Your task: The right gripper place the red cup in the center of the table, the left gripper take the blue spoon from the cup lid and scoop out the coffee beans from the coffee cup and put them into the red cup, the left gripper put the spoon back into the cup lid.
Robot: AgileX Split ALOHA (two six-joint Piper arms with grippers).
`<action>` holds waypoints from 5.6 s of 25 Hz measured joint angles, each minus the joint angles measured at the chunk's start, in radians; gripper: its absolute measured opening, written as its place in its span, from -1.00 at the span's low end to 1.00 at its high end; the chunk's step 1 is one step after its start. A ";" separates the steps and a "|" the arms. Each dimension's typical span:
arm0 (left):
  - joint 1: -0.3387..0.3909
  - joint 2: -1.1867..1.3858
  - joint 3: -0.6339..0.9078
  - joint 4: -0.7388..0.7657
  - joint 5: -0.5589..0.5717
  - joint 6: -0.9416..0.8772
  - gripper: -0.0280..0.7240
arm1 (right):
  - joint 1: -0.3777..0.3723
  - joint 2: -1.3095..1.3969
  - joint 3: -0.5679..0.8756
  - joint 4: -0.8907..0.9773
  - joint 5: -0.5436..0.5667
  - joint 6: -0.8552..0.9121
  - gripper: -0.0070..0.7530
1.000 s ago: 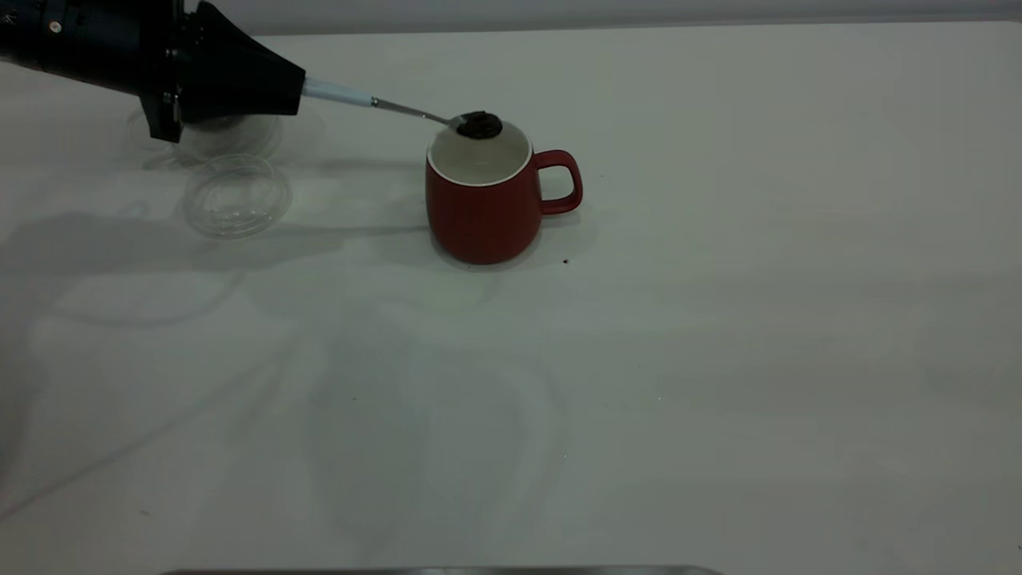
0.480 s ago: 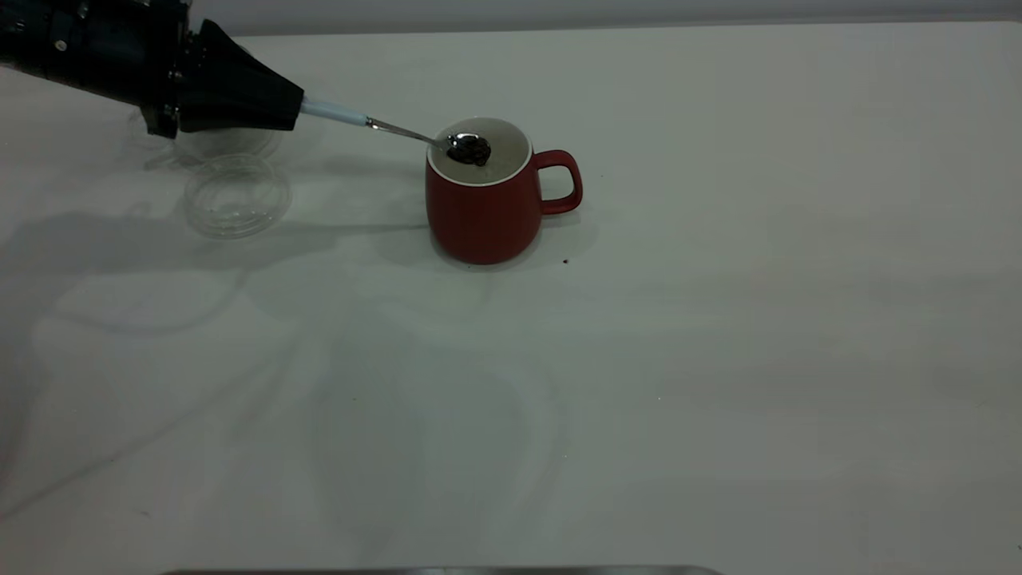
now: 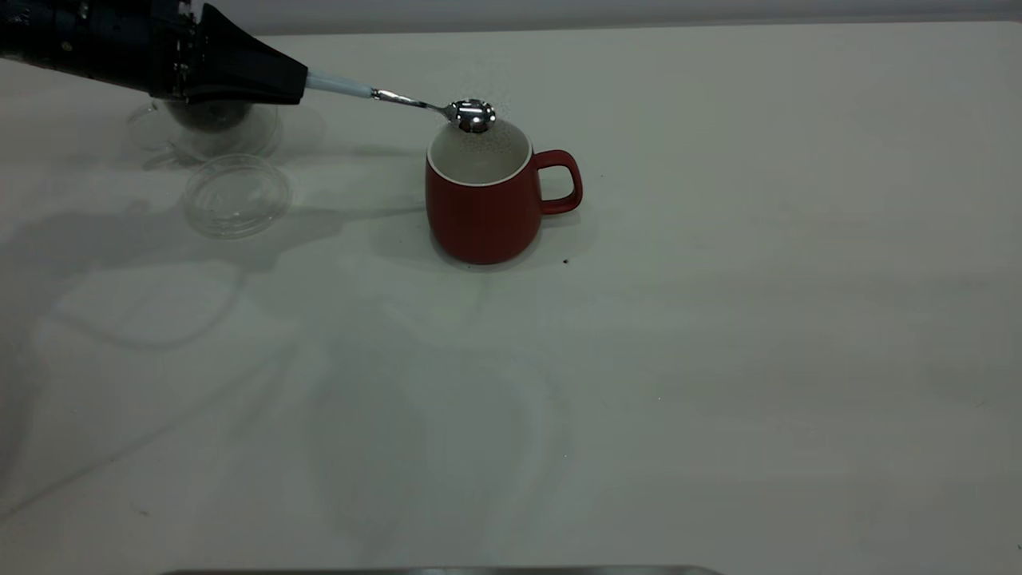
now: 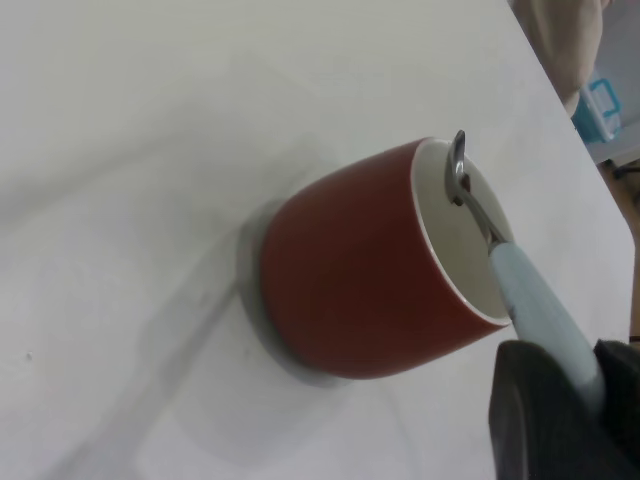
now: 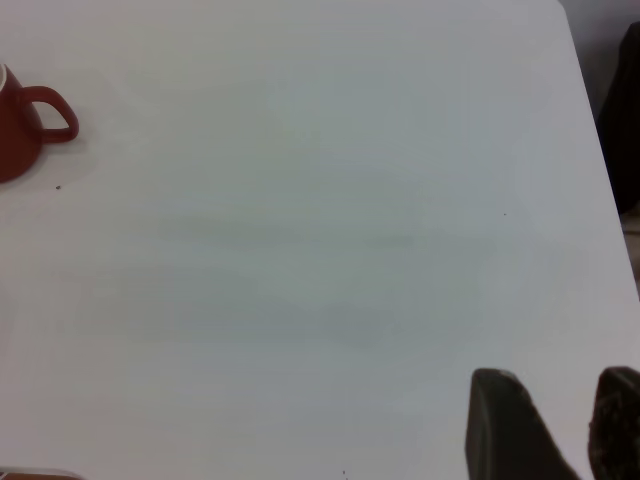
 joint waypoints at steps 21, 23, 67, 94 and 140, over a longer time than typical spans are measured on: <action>0.000 0.000 0.000 0.010 0.013 0.163 -0.60 | 0.000 0.000 0.000 0.000 0.000 0.000 -0.34; 0.002 -0.005 0.000 -0.002 0.026 0.150 -0.60 | 0.000 0.000 0.000 0.000 0.000 0.000 -0.34; 0.368 0.000 0.120 0.074 -0.170 -0.374 -0.60 | 0.000 0.000 0.000 0.000 0.000 0.000 -0.34; 0.317 0.109 0.120 0.056 -0.174 -0.387 -0.60 | 0.000 0.000 0.000 0.000 0.000 -0.002 -0.34; 0.423 0.091 0.120 0.137 -0.045 -0.422 0.20 | 0.000 0.000 0.000 0.000 0.000 -0.003 -0.34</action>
